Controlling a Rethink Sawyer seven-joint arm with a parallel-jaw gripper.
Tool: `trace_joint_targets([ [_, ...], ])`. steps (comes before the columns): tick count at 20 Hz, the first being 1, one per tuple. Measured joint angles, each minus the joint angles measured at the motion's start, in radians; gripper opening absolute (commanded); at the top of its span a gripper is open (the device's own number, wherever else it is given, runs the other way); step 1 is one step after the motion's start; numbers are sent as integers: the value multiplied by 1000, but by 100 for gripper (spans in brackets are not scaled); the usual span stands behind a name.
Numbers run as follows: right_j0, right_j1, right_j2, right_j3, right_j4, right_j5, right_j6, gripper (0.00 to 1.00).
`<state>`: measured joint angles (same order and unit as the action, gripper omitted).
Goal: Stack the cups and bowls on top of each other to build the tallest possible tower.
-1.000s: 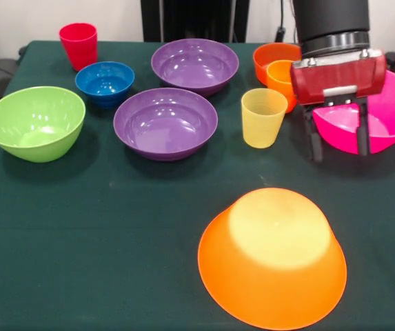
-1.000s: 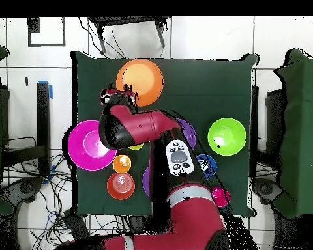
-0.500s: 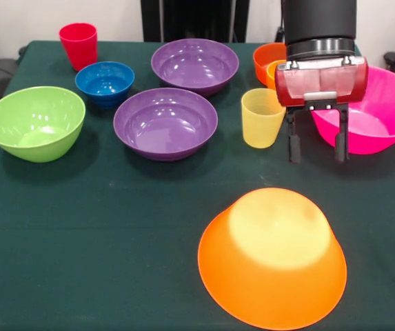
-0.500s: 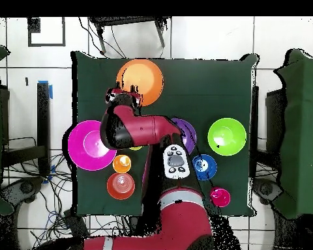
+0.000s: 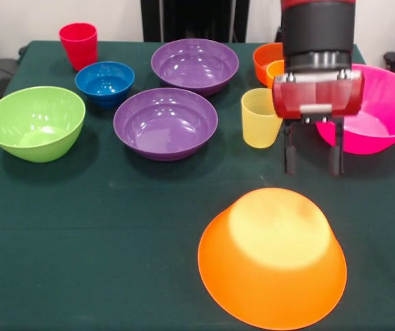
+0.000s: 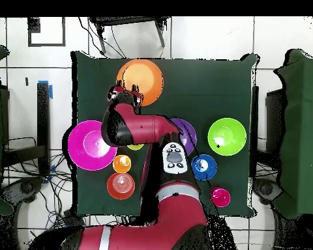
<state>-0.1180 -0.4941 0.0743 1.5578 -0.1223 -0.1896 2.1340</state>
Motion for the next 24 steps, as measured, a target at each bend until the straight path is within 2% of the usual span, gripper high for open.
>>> trace_joint_targets([
  [5, 1, 95, 0, -60, 17, -66, 0, 100],
  [9, 3, 138, 0, -84, 24, -99, 0, 100],
  [12, 6, 143, 0, -101, 28, -131, 0, 100],
  [24, -12, 149, -2, -109, 36, -131, 0, 100],
])
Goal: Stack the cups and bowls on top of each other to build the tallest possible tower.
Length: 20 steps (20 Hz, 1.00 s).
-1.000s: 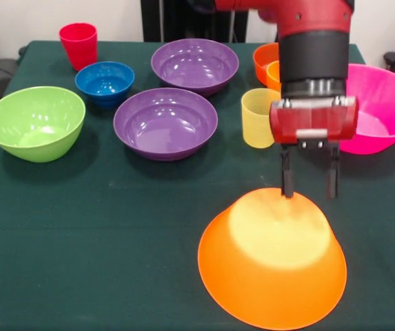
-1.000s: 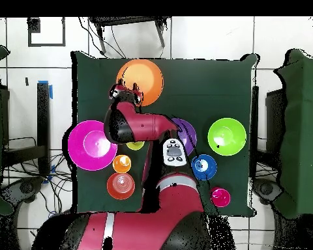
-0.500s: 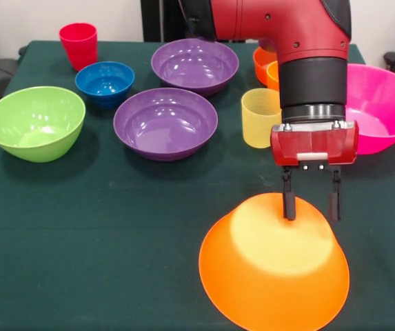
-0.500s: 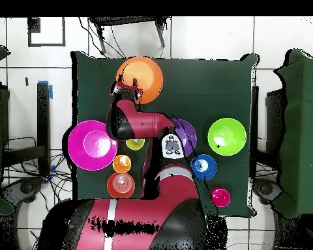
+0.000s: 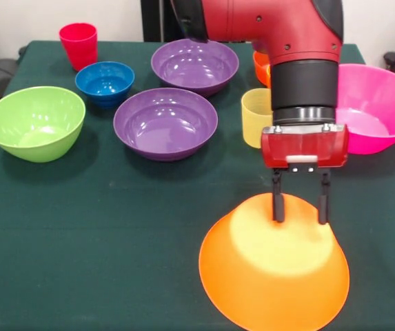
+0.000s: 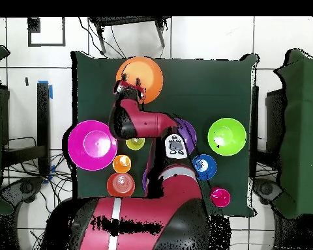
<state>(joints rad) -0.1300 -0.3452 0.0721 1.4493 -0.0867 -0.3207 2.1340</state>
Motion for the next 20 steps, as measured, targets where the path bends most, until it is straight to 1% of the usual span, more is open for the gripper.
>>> trace_joint_targets([
  [6, -51, -4, 5, 0, -7, 5, 0, 100],
  [11, -101, -15, 9, 0, -38, 37, 0, 100],
  [15, -114, -25, 5, 0, -47, 43, 0, 100],
  [20, -101, -53, 0, 5, -47, 43, 0, 100],
])
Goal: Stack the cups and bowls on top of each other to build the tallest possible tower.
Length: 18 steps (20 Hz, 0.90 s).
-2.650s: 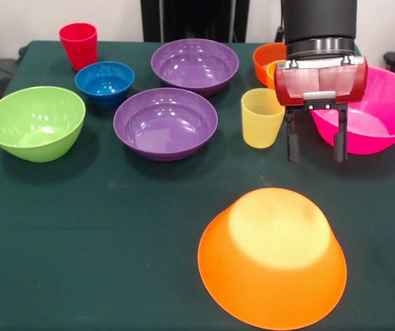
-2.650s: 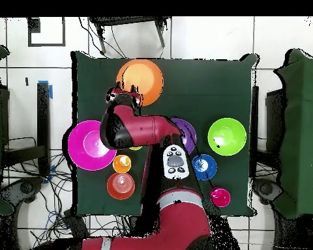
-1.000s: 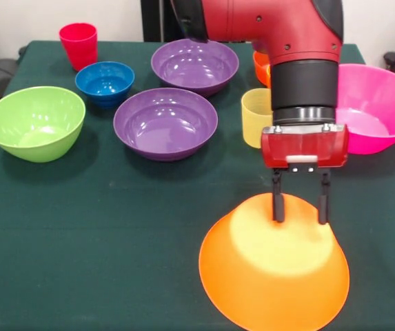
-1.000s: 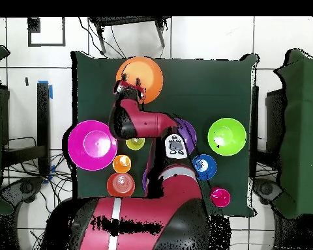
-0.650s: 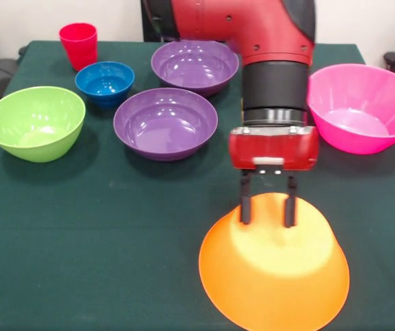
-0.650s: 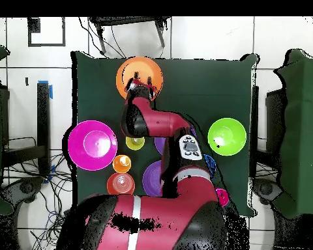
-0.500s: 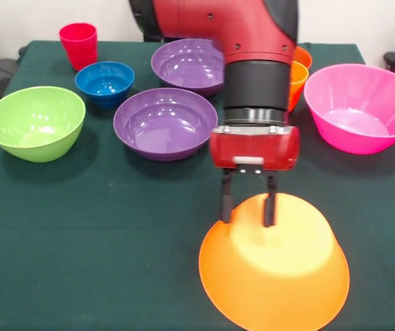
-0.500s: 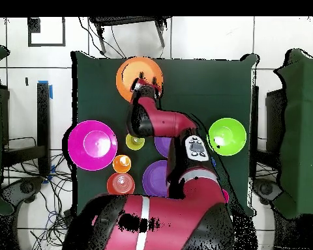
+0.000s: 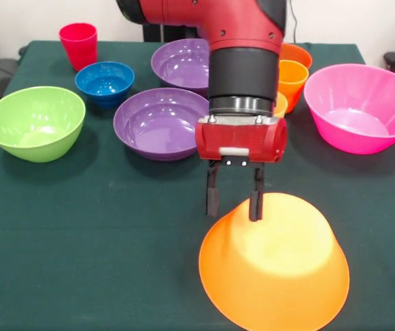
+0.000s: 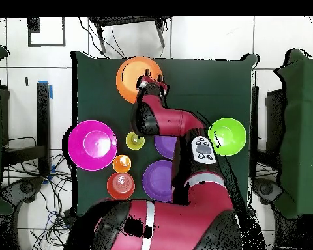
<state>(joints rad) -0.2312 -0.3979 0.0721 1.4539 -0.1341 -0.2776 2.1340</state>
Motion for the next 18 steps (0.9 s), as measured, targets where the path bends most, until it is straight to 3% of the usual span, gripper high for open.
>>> trace_joint_targets([
  [10, 44, -95, 1, 8, 1, 0, 0, 100],
  [18, 67, -72, 15, 19, 27, 0, 0, 100],
])
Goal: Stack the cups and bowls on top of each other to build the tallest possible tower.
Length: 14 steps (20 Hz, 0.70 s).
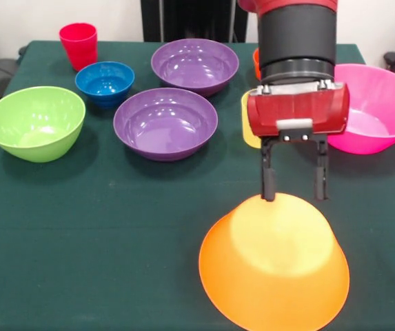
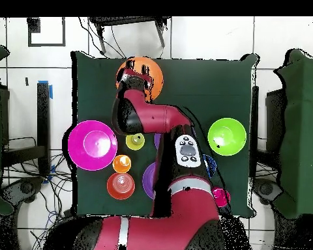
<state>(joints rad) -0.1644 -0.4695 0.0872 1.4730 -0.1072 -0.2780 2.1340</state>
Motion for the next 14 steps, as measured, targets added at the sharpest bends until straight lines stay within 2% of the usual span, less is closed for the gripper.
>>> trace_joint_targets([
  [6, 26, 33, 0, 24, 26, -25, 0, 100],
  [14, 129, 71, -34, 64, 151, -77, 14, 100],
])
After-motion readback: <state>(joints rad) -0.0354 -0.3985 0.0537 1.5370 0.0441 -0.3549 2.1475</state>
